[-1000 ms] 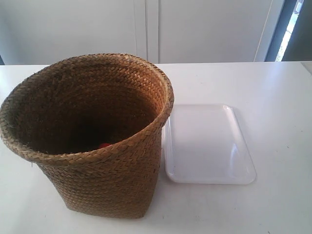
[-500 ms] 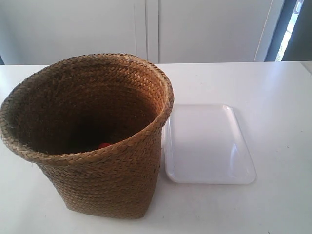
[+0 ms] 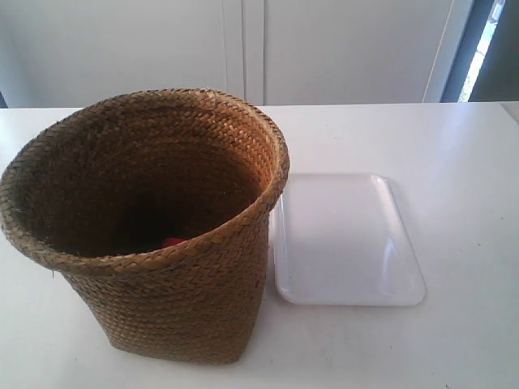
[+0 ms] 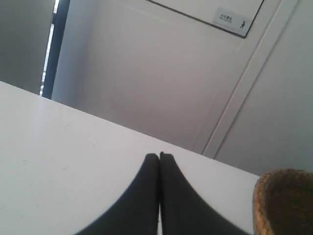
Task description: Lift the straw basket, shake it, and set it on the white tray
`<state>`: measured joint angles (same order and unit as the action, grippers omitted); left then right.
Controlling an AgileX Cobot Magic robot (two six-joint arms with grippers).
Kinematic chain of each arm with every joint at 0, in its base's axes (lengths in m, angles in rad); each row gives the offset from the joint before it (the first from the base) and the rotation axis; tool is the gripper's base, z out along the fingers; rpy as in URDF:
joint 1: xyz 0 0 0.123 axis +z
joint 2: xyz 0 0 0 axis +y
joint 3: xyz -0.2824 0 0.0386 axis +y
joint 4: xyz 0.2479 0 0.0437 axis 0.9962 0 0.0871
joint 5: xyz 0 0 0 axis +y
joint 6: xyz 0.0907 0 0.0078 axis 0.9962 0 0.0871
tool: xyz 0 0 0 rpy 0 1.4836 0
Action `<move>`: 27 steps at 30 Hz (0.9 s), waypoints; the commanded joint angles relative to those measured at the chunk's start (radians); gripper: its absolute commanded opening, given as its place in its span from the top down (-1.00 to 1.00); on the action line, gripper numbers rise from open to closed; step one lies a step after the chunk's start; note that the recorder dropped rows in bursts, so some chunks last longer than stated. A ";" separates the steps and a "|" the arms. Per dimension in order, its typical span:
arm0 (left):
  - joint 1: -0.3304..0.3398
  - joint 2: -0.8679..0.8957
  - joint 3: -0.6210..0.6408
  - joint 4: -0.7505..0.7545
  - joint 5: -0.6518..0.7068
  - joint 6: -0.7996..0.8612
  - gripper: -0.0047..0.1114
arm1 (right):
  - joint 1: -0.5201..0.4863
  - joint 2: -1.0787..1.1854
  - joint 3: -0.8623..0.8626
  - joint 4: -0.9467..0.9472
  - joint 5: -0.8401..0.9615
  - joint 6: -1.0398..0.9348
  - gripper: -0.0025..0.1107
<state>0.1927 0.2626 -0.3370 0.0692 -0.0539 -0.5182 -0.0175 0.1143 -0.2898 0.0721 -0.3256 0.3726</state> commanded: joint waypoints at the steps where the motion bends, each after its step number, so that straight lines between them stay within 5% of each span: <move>1: -0.007 0.220 -0.131 0.017 0.012 0.022 0.92 | -0.003 0.235 -0.136 0.004 0.121 -0.035 0.62; 8: -0.082 0.538 -0.437 0.006 0.320 0.170 0.92 | -0.001 0.688 -0.482 -0.002 0.463 -0.094 0.62; 17: -0.147 0.758 -0.758 -0.361 0.756 0.604 0.92 | -0.001 0.999 -0.963 0.202 1.161 -0.480 0.75; 27: -0.147 0.881 -0.952 -0.383 1.030 0.624 0.92 | 0.008 1.216 -1.262 0.387 1.547 -0.563 0.79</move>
<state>0.0487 1.1282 -1.2493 -0.3000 0.9094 0.0984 -0.0175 1.2872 -1.5056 0.4309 1.1566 -0.1865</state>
